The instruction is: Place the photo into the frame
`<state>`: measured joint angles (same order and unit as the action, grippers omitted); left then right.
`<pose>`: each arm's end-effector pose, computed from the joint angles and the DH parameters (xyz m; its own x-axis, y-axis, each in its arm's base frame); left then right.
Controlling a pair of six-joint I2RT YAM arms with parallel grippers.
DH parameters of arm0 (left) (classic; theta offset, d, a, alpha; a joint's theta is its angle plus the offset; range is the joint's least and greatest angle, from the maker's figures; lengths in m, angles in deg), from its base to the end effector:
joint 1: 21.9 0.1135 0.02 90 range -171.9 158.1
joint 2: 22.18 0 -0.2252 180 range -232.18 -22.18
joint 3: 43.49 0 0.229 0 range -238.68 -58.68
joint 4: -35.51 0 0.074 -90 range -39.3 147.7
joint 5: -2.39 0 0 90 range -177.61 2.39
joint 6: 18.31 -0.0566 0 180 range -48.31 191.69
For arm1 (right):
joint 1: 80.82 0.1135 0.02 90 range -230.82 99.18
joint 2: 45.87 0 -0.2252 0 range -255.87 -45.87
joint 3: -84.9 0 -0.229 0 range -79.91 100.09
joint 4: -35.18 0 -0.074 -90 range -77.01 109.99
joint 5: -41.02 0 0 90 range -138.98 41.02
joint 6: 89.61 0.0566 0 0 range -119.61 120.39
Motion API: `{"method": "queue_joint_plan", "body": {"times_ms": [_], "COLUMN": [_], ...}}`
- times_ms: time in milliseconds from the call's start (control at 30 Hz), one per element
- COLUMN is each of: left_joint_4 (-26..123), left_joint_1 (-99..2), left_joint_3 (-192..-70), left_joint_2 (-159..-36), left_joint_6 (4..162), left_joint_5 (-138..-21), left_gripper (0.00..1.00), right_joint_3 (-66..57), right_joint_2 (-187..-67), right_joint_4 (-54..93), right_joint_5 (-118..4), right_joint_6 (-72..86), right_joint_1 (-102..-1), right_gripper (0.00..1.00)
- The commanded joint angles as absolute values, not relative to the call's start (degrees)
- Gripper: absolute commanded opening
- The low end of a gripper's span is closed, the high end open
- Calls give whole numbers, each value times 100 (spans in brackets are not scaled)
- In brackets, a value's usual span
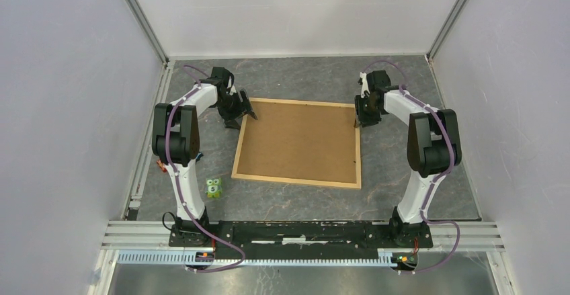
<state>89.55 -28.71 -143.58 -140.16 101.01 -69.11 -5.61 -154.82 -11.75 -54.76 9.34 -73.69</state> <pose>0.3784 -0.0633 0.1207 -0.9260 -0.3571 -0.1227 -0.2790 0.8660 -0.4149 0.3577 0.0505 0.1308 -0.9236 0.0405 -0.3813 -0.0201 0.9880 0.1535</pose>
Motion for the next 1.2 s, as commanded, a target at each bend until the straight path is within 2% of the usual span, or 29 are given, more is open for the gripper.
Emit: {"method": "queue_joint_plan", "body": {"times_ms": [0, 633, 733, 800, 933, 1067, 1167], "left_joint_4": [8892, 8892, 8892, 8892, 8894, 8926, 9088], "left_joint_1": [-2928, -2938, -2937, -2937, -2937, -2970, -3075], "left_joint_3": [-14292, -14285, -14280, -14303, -14314, -14331, -14355], "left_joint_2": [-14251, -14273, -14291, -14312, -14395, -14317, -13946], "left_joint_6": [10146, 10148, 10144, 10139, 10117, 10033, 9897], "left_joint_5": [-6813, -6814, -6813, -6819, -6847, -6909, -7470], "left_gripper": [81, 81, 81, 81, 81, 82, 87], "right_joint_3": [-652, -528, -267, -55, 130, -1, -31], "right_joint_2": [-15553, -16327, -16718, -17028, -17362, -16920, -16193], "right_joint_4": [-1020, -1094, -1326, -1494, -1744, -1381, -1318], "right_joint_5": [-5448, -4611, -4379, -4249, -4116, -5555, -5502], "right_joint_6": [914, 944, 852, 752, 673, 724, 787], "right_joint_1": [-7344, -7339, -7299, -7211, -6906, -6930, -7047], "right_gripper": [36, 33, 37, 39, 52, 67, 79]}}
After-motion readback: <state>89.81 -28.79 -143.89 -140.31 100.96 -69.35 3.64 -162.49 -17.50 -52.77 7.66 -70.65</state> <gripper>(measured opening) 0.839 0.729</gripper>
